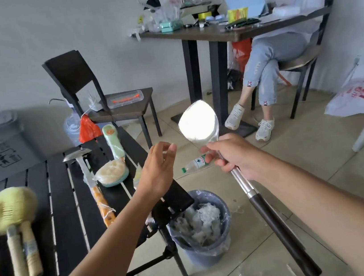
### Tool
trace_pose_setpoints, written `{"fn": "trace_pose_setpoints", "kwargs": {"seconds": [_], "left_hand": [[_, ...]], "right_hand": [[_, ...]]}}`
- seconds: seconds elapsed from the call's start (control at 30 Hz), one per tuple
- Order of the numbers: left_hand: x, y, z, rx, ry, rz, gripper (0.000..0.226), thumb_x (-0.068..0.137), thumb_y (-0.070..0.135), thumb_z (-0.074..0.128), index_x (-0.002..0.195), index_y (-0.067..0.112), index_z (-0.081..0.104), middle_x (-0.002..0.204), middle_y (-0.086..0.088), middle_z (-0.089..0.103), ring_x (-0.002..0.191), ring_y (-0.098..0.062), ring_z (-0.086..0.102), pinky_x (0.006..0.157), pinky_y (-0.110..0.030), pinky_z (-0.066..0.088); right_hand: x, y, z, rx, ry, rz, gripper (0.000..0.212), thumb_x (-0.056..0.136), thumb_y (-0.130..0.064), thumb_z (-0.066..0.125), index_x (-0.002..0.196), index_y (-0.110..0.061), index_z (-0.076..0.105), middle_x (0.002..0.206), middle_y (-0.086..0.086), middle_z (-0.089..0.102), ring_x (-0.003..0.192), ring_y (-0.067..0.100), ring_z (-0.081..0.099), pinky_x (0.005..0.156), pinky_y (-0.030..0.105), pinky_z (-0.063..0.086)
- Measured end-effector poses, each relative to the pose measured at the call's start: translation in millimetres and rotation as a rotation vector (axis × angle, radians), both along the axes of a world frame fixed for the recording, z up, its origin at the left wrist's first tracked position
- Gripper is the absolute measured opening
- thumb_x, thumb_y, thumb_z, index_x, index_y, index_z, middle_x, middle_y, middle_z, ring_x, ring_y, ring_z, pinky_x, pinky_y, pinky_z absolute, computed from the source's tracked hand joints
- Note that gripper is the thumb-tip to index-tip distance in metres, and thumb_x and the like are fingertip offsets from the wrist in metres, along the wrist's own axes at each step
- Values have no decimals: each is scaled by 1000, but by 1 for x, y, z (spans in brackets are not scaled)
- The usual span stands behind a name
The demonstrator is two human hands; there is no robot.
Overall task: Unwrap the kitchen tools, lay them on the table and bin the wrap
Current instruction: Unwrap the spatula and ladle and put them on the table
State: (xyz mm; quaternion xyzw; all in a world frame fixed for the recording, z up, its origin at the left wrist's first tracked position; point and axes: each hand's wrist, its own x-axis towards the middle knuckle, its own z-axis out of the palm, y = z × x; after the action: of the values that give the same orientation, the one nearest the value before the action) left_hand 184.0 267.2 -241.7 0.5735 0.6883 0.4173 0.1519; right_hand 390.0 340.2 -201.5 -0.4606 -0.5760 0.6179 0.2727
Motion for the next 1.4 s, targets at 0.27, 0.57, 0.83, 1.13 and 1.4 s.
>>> {"fn": "trace_pose_setpoints", "kwargs": {"seconds": [0.27, 0.57, 0.83, 1.13, 1.4], "left_hand": [[-49, -66, 26, -33, 293, -30, 36, 111, 47, 40, 128, 18, 53, 120, 3, 53, 106, -14, 56, 93, -32, 46], [-144, -158, 42, -170, 556, 312, 38, 102, 14, 51, 140, 14, 46, 133, -7, 50, 123, -31, 54, 100, -46, 45], [-211, -201, 51, -187, 424, 432, 39, 104, 15, 52, 142, 6, 42, 138, -14, 46, 124, -33, 52, 103, -49, 47], [-234, -195, 39, -175, 362, 437, 39, 111, 32, 49, 142, 9, 45, 141, -14, 48, 128, -31, 51, 105, -43, 44], [-244, -194, 33, -153, 381, 465, 34, 111, 34, 49, 138, 12, 50, 141, -10, 49, 127, -29, 52, 103, -41, 42]], "right_hand": [[-91, -46, 16, -277, 206, 78, 28, 112, -10, 49, 118, 13, 64, 67, 12, 59, 39, 6, 43, 33, 15, 30], [-252, -121, 6, -332, 228, 239, 30, 111, -14, 46, 85, -9, 60, 51, 2, 52, 33, 7, 36, 34, 18, 26], [-337, -146, -20, -438, 169, 313, 17, 104, 7, 45, 96, -4, 55, 73, 10, 52, 43, 11, 48, 32, 18, 28], [-372, -123, -45, -130, 73, 250, 17, 103, 4, 58, 113, 11, 70, 92, 18, 72, 73, 17, 68, 67, 24, 57], [-394, -126, -48, -63, 35, 374, 20, 95, 6, 59, 82, -3, 72, 83, 7, 69, 81, 17, 62, 72, 24, 52]]}}
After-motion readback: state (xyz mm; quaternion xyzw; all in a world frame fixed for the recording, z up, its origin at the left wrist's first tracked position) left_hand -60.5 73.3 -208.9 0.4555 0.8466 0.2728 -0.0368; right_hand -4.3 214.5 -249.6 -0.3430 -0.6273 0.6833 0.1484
